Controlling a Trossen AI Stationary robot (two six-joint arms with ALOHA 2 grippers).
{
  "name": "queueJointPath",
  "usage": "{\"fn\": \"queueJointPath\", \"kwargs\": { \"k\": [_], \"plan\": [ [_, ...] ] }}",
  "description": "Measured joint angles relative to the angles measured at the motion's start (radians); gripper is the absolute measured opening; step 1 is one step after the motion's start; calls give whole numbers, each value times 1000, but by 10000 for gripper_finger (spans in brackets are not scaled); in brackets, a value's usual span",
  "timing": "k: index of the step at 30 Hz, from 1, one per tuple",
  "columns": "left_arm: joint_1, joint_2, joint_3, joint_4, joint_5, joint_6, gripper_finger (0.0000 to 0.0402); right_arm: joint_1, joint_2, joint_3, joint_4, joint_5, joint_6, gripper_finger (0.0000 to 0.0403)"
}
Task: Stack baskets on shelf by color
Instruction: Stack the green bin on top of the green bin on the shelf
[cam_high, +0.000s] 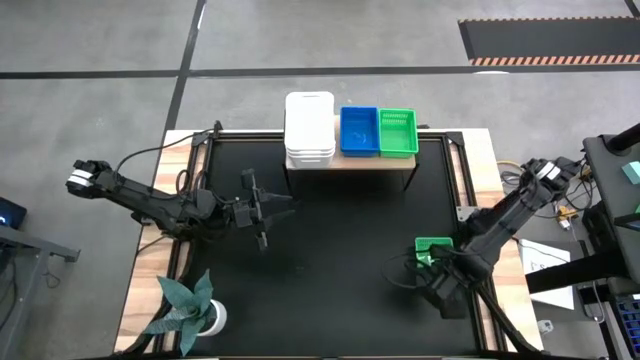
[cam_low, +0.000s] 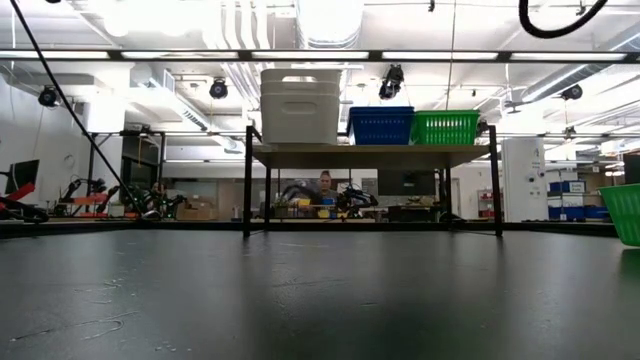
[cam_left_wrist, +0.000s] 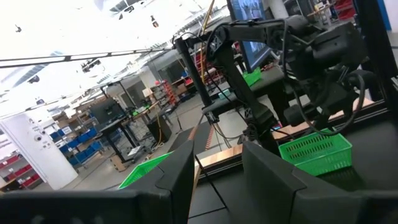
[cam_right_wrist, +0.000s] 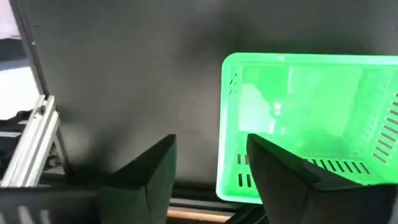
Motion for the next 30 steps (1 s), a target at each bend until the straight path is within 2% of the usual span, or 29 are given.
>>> {"fn": "queueJointPath", "kwargs": {
  "k": [6, 16, 20, 30],
  "plan": [
    [0, 0, 0, -2, 0, 0, 120, 13, 51, -11, 2, 20, -6, 200],
    [0, 0, 0, -3, 0, 0, 120, 13, 140, -47, 26, 28, -24, 169],
    [0, 0, 0, -3, 0, 0, 120, 13, 152, -62, 71, 29, -38, 137],
    [0, 0, 0, -3, 0, 1, 120, 12, 156, -65, 85, 53, -61, 16]
  ]
}}
